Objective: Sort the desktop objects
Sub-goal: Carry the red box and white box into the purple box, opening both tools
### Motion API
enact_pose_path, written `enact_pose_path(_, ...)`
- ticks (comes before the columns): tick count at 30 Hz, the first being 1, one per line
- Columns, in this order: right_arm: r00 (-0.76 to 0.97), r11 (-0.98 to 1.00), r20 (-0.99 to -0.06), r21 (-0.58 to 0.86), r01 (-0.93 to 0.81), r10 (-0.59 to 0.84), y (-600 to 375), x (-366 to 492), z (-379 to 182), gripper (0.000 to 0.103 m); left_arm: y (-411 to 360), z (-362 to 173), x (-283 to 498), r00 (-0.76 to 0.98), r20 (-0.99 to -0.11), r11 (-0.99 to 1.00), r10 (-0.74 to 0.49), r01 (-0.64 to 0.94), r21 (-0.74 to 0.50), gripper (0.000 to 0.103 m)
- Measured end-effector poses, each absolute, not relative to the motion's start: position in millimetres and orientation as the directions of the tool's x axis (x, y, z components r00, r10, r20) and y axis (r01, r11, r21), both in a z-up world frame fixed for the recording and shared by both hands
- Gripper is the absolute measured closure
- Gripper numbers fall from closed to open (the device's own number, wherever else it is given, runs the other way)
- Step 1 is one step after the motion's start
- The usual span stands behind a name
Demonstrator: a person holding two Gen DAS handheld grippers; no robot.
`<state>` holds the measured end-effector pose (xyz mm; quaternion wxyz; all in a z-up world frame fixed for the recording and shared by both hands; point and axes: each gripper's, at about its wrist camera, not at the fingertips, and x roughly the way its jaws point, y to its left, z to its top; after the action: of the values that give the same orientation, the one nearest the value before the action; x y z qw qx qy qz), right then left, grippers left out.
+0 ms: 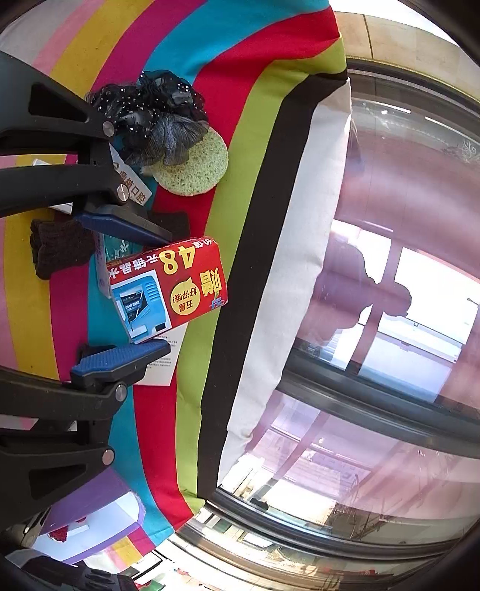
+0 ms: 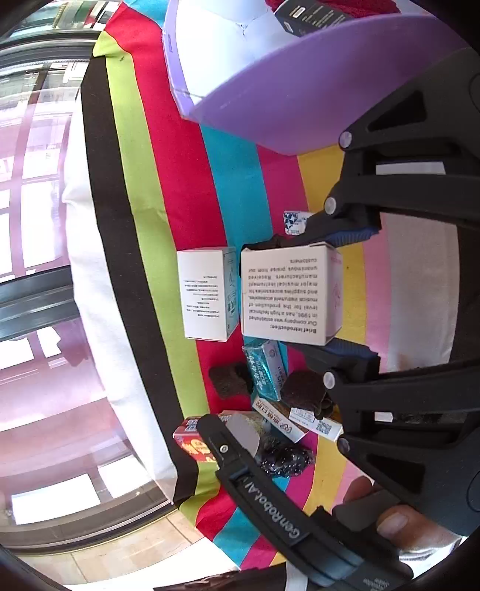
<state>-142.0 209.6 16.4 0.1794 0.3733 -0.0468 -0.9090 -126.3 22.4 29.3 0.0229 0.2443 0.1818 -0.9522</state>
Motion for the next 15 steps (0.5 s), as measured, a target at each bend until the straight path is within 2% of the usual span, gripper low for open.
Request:
enact_pose_path(8,-0.694,-0.912,-0.592,0.259,0.317,-0.409,245.9,-108.4,55.8,0.058,59.8,44.9,-117.1,-0.898,-0.408,-0.944,0.167,-0.026,-0.328,0.051)
enact_pose_path(15,-0.735,-0.926,-0.563,0.233,0.297,-0.378,293.5,-82.8,79.3,0.058,108.8,54.1,-103.3,-0.880,-0.375,-0.942,0.291,-0.195,-0.275,0.051)
